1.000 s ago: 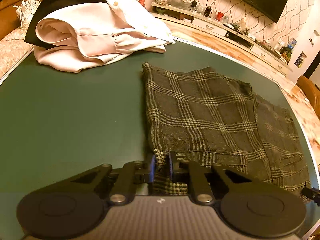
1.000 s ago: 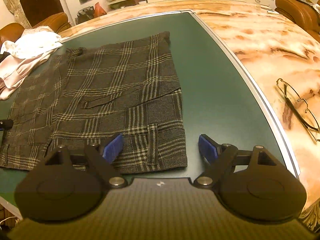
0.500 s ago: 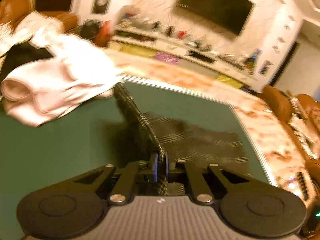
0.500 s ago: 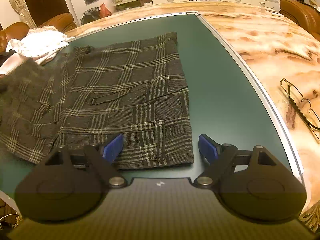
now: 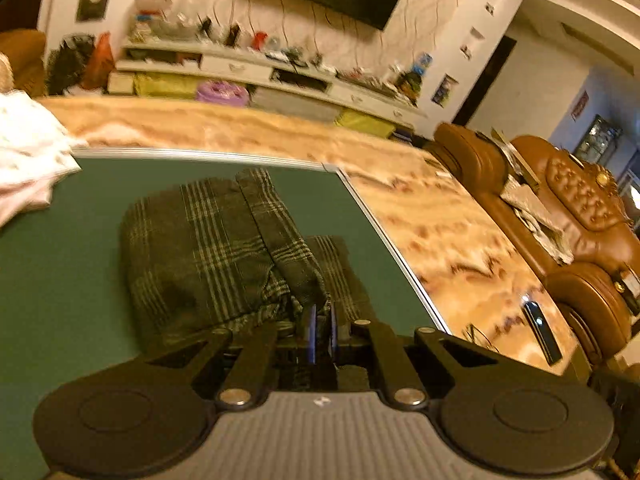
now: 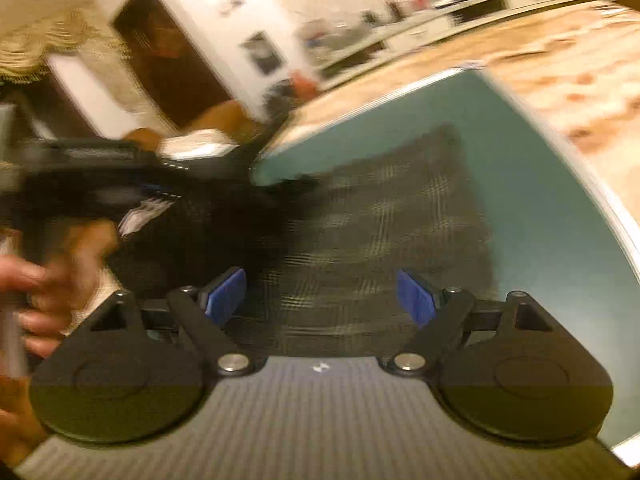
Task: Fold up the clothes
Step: 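Grasp the trouser edge with the left tool and fold it over lengthwise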
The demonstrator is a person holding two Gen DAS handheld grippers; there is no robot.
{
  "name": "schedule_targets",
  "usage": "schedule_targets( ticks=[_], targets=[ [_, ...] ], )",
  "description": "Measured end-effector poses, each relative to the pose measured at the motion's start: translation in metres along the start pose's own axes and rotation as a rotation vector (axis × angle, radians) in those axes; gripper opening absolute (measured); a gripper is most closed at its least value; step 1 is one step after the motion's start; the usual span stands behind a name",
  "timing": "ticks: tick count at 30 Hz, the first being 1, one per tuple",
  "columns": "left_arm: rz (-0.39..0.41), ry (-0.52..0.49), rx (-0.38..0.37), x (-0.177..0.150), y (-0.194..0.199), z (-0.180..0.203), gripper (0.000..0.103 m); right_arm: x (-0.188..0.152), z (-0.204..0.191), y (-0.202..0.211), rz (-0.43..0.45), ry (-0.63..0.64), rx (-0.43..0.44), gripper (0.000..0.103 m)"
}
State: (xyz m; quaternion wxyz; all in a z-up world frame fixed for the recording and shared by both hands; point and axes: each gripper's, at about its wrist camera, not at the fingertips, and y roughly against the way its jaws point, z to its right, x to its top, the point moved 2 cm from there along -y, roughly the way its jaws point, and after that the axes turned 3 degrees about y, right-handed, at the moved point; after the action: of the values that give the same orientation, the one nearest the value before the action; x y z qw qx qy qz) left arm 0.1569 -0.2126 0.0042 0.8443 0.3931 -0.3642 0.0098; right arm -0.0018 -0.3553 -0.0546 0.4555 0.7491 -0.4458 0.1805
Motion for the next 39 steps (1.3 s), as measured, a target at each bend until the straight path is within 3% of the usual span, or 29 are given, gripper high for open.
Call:
schedule_targets(
  ticks=[5,12,16,18,20,22,25,30,31,32,34,39],
  targets=[
    [-0.031,0.014,-0.044,-0.01,-0.015,-0.007,0.013,0.009,-0.008,-0.024,-0.064,-0.015,0.103,0.091],
    [-0.025,0.084,-0.104,-0.012,-0.015,-0.028,0.017,0.007,0.02,-0.035,-0.064,-0.227,0.223,0.091],
    [-0.015,0.055,-0.08,-0.012,-0.017,-0.025,0.017,0.009,0.027,-0.044,-0.07,-0.286,0.273,0.091],
    [-0.011,0.051,-0.056,-0.013,-0.016,-0.028,0.017,0.013,0.028,-0.047,-0.056,-0.298,0.267,0.091],
    [0.006,0.062,-0.04,-0.015,-0.01,-0.032,0.029,0.019,0.033,-0.053,-0.065,-0.312,0.235,0.091],
    [0.026,0.076,-0.022,-0.019,-0.002,-0.04,0.035,0.022,0.043,-0.062,-0.085,-0.361,0.258,0.091],
    [0.042,0.117,0.019,-0.027,0.007,-0.061,0.035,0.026,0.06,-0.08,-0.142,-0.422,0.275,0.091],
    [0.023,0.21,0.063,-0.045,0.009,-0.098,0.037,0.032,0.064,-0.126,-0.233,-0.358,0.222,0.09],
    [0.019,0.22,0.073,-0.048,0.008,-0.103,0.037,0.033,0.063,-0.134,-0.243,-0.342,0.21,0.076],
    [0.015,0.227,0.08,-0.05,0.007,-0.108,0.037,0.034,0.062,-0.139,-0.252,-0.323,0.187,0.044],
    [0.008,0.231,0.093,-0.051,0.006,-0.113,0.037,0.035,0.061,-0.144,-0.258,-0.285,0.153,0.012],
    [0.016,0.166,0.085,-0.044,-0.002,-0.099,0.04,0.05,0.049,-0.094,-0.11,-0.206,0.119,0.007]
  ],
)
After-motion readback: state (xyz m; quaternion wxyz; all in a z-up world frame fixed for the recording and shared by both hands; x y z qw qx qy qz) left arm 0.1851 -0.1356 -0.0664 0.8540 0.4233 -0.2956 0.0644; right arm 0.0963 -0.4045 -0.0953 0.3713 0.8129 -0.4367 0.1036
